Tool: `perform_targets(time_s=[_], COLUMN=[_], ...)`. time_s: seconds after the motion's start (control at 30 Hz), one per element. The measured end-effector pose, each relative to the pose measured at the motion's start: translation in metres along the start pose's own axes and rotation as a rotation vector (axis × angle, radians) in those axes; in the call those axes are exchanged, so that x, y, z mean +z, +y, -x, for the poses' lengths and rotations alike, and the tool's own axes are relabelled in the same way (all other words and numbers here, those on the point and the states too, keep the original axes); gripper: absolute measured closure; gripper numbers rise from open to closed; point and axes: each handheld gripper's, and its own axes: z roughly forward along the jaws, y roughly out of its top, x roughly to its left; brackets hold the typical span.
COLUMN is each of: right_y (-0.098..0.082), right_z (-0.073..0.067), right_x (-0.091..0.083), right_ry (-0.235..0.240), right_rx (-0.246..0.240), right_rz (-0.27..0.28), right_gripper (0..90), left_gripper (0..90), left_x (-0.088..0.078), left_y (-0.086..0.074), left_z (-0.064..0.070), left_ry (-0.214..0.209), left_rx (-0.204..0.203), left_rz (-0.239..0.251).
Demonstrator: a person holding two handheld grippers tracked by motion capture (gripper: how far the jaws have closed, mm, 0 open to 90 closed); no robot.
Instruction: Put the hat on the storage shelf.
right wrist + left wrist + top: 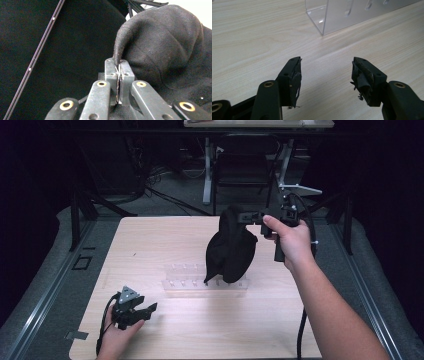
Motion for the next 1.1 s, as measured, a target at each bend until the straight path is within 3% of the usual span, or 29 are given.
perform_targets(time_s=[0.23,0.43,0.73,1.1], right_y=[-0.003,-0.004,-0.006,-0.009], right_z=[0.007,0.008,0.007,0.011], right_x=[0.009,0.014,0.024,0.025], right_ry=[-0.012,0.009,0.049,0.069], right_rx=[0.010,0.017,0.020,0.035], right_rz=[-0.013,-0.017,-0.030,-0.016], right_gripper=[88.1,88.0,87.6,87.0], left_gripper=[41.4,41.7,44.1,49.5], left_x=[0.001,0.000,-0.001,0.000], left_y=[0.001,0.004,0.019,0.036], left_z=[0.001,0.006,0.023,0.040], left_ry=[-0.003,-0.018,-0.045,-0.069], left_rx=[0.003,0.008,0.075,0.121], left_rz=[0.000,0.011,0.039,0.053])
